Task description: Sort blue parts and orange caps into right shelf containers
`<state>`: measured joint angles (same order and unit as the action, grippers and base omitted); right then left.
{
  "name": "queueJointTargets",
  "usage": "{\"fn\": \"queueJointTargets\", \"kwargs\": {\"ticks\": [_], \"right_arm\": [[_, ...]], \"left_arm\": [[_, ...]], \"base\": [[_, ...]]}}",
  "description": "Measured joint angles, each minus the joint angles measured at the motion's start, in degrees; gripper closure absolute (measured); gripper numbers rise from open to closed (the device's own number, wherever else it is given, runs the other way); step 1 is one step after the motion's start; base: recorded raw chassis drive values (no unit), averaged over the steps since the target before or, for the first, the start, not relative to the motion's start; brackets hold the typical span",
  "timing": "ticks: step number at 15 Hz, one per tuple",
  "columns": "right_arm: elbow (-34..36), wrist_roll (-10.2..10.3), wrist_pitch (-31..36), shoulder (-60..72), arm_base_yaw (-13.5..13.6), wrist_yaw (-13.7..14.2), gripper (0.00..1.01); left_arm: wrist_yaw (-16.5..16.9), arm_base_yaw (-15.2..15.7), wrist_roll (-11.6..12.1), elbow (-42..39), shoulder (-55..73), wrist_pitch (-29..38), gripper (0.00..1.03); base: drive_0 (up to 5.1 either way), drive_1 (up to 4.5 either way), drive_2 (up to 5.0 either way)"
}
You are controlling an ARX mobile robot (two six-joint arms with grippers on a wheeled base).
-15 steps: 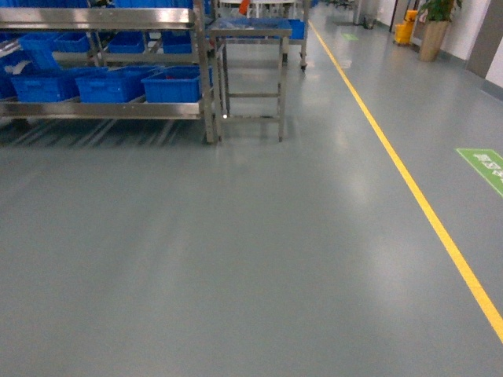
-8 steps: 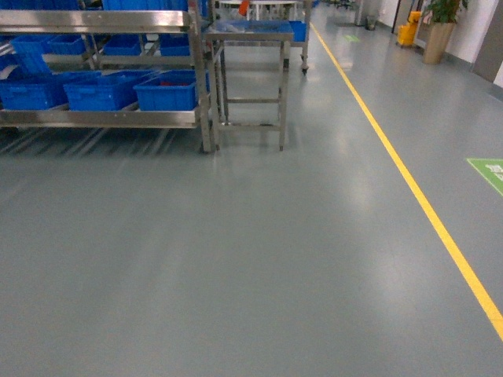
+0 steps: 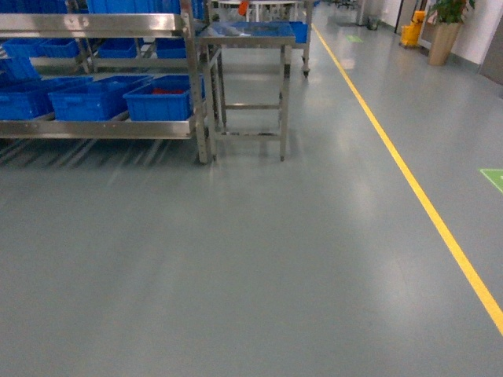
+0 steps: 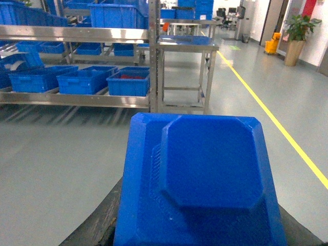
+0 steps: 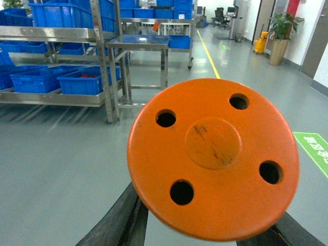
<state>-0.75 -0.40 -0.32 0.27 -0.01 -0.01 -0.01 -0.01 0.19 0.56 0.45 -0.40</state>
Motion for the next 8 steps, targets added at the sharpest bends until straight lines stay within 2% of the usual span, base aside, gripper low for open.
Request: {"fn": "queueJointTargets", "kwargs": {"ticks": [8], "right_arm": [[0.00, 0.00, 0.04, 0.00, 0.00, 0.00, 0.60]], "left_arm": [[-0.02, 0.00, 0.00, 0.00, 0.00, 0.04, 0.59]], "base": [[0.0, 4.34, -4.3]]}}
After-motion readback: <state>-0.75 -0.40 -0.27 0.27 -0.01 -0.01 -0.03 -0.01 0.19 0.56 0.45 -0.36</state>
